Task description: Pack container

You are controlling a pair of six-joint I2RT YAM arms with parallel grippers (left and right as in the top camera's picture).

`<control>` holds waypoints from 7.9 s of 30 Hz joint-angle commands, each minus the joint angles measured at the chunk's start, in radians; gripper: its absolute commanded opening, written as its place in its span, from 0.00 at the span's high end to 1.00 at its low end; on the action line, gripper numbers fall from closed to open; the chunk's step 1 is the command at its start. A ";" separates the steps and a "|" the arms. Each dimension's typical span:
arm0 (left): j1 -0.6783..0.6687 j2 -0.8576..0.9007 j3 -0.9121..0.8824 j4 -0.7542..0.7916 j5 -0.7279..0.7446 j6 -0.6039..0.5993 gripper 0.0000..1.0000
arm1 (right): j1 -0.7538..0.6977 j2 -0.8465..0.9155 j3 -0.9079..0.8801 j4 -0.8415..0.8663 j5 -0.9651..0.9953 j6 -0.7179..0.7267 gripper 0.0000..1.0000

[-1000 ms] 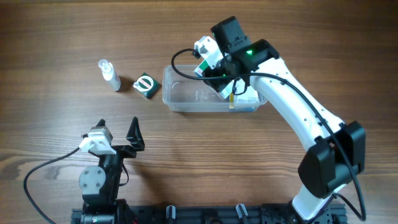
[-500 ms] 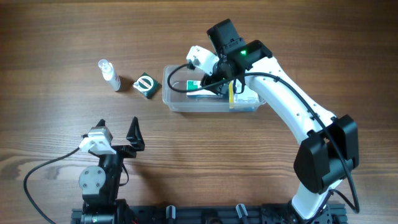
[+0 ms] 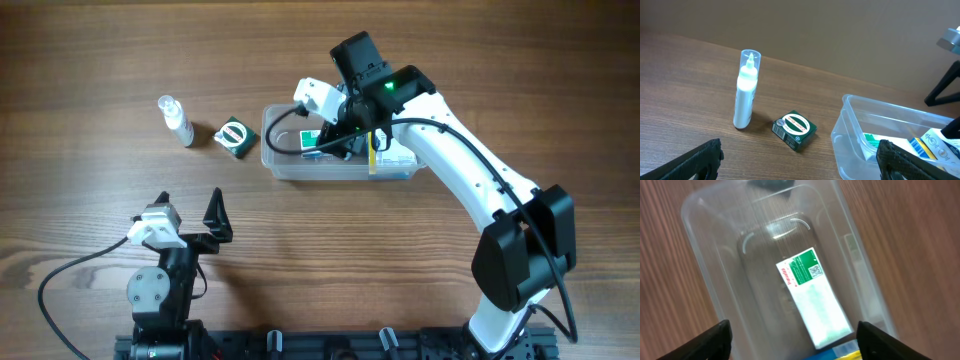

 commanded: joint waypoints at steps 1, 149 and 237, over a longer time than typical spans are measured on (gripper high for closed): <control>0.006 0.000 -0.006 -0.001 0.012 -0.009 0.00 | 0.007 0.003 0.026 -0.029 -0.062 0.256 0.13; -0.056 1.787 0.898 0.029 0.214 0.806 0.10 | -0.723 -0.229 0.035 -0.072 0.084 0.777 0.00; -0.271 1.185 0.897 -0.059 -0.179 0.204 0.00 | -0.723 -0.229 0.035 -0.072 0.084 0.777 0.00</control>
